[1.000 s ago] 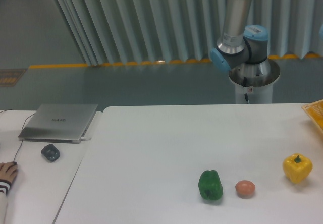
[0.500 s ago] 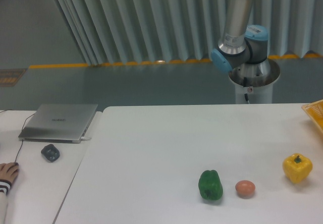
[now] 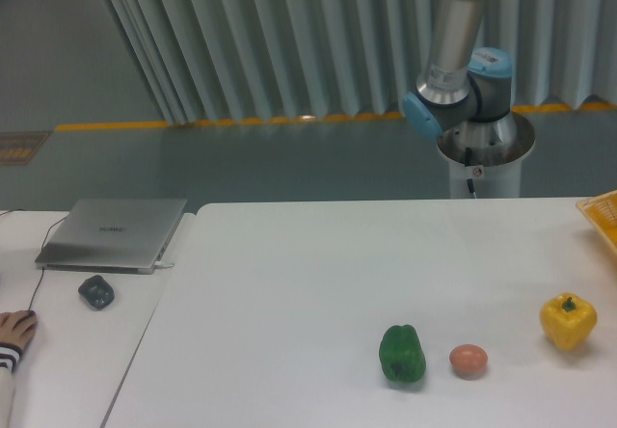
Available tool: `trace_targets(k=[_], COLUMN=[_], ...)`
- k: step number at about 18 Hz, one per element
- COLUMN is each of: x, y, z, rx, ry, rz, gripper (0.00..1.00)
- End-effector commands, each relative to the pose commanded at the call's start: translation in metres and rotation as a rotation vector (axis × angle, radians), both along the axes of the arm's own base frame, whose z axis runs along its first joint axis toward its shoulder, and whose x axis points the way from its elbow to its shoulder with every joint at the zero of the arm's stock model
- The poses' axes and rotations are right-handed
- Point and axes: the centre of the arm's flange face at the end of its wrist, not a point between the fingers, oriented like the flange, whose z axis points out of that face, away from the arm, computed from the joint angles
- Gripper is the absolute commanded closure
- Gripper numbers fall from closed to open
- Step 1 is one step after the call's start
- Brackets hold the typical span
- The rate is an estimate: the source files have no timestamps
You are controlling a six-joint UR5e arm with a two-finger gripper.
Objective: Place the red peppers in a basket
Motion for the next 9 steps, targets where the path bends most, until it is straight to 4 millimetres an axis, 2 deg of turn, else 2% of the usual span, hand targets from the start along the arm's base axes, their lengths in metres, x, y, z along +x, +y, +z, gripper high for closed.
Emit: trace_targets(k=[2, 9], x=[0.0029, 0.0035], y=[0.0086, 0.0089], z=[-0.0008, -0.0017], rx=[0.002, 0.009], ry=[0.018, 0.023], rz=[-0.009, -0.011], gripper=[0.00, 0.00])
